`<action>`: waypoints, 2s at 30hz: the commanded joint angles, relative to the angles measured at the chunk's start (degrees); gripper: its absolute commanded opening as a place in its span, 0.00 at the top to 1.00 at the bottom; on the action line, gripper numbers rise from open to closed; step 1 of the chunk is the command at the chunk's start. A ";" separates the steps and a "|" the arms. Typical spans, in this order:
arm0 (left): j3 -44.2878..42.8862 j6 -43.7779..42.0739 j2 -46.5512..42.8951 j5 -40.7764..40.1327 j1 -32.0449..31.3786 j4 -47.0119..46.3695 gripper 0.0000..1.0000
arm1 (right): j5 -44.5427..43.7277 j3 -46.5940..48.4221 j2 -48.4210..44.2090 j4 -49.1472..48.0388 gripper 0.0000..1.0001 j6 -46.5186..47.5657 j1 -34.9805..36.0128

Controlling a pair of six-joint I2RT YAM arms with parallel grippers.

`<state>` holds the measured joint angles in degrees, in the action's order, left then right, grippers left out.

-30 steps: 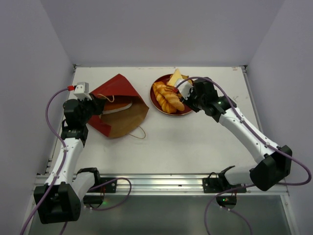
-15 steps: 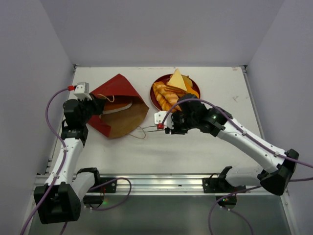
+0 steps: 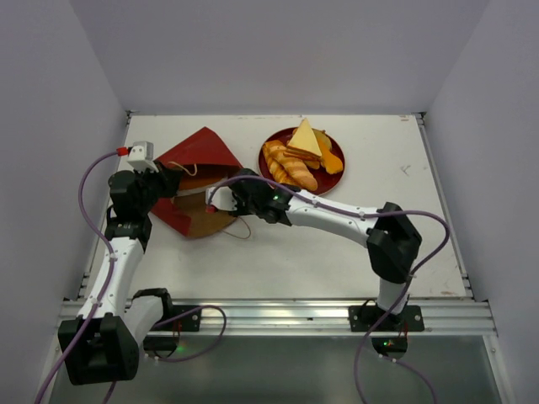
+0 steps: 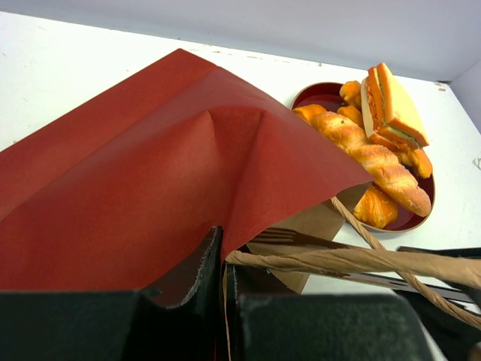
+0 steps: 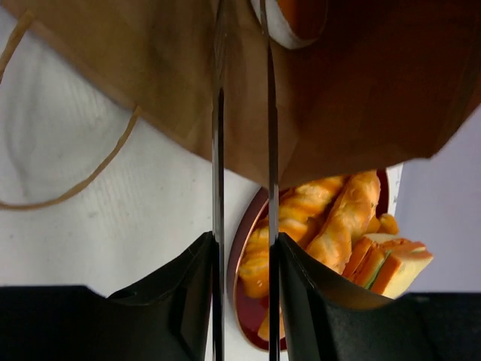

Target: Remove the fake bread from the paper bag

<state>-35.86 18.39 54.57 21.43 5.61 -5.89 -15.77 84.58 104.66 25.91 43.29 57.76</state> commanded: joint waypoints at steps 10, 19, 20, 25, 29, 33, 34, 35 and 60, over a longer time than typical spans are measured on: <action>-0.09 -0.64 -0.78 0.81 0.28 -0.88 0.91 | -12.08 6.66 9.50 -11.93 0.55 6.01 3.68; -0.18 -0.46 -0.86 1.07 0.28 -0.97 0.91 | -13.93 6.21 11.00 -14.22 0.54 7.95 4.03; -0.09 -0.46 -0.86 1.07 0.28 -0.97 0.91 | -14.72 6.22 11.35 -15.01 0.55 8.30 4.03; 0.00 -0.38 -0.95 1.07 0.28 -0.97 0.91 | -16.04 6.30 12.84 -16.51 0.55 9.88 4.12; -0.09 -0.38 -0.95 1.07 0.28 -1.05 0.91 | -16.66 7.09 14.95 -16.07 0.55 10.41 4.12; 0.00 -0.46 -1.04 1.07 0.28 -0.97 0.91 | -16.22 7.62 15.66 -14.75 0.61 9.71 4.12; 0.00 -0.46 -1.04 1.07 0.37 -0.97 0.91 | -15.96 7.71 15.66 -14.49 0.68 9.54 4.21; 0.00 -0.46 -1.04 0.98 0.28 -0.97 0.91 | -15.52 7.88 15.49 -13.53 0.73 8.93 4.12; 0.00 -0.64 -0.95 0.19 0.28 -0.61 0.91 | -2.43 -0.81 -6.84 -1.83 1.00 -1.19 2.71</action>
<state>-35.86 18.41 54.35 21.45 5.61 -5.48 -19.81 85.03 98.76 22.87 43.03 60.71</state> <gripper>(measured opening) 0.095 0.290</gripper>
